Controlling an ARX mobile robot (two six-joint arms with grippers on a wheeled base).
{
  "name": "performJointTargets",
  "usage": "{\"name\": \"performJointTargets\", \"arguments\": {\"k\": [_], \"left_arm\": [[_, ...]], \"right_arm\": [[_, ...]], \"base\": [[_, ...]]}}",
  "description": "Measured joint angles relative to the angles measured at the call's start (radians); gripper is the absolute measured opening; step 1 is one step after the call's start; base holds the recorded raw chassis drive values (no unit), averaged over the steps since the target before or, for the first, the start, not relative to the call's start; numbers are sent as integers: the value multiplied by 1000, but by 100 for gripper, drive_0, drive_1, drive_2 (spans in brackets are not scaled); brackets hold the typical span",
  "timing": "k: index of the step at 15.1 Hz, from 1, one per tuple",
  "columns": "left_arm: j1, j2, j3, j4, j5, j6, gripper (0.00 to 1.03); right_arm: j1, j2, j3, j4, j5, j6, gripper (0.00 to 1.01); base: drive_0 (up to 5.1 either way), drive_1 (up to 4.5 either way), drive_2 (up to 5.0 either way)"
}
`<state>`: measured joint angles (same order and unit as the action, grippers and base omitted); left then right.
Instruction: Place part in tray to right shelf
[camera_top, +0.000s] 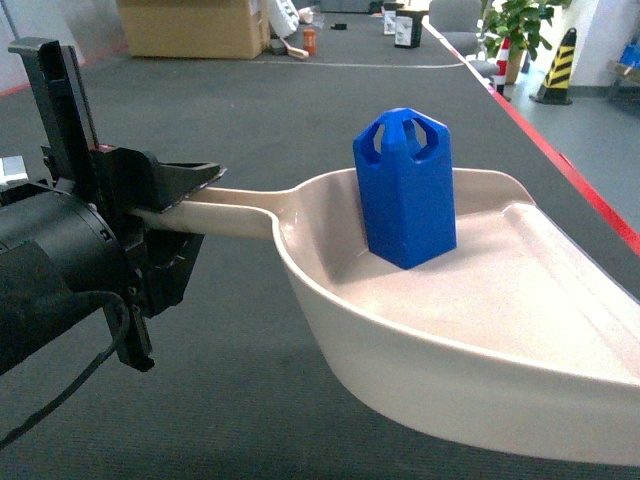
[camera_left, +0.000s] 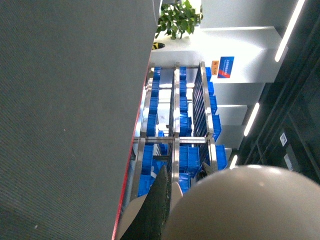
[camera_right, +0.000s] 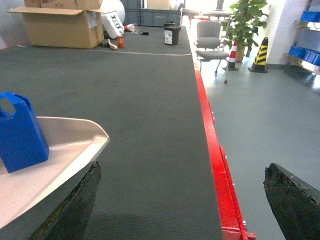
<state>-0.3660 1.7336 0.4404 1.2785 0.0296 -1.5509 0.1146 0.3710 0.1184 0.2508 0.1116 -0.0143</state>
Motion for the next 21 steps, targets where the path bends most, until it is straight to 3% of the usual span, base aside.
{"name": "performJointTargets", "arguments": {"k": [21], "left_arm": [[0,1,-1,2,0,6,13]], "right_arm": [[0,0,0,1,0,0,98]], "base": [[508,-237,-237]]}}
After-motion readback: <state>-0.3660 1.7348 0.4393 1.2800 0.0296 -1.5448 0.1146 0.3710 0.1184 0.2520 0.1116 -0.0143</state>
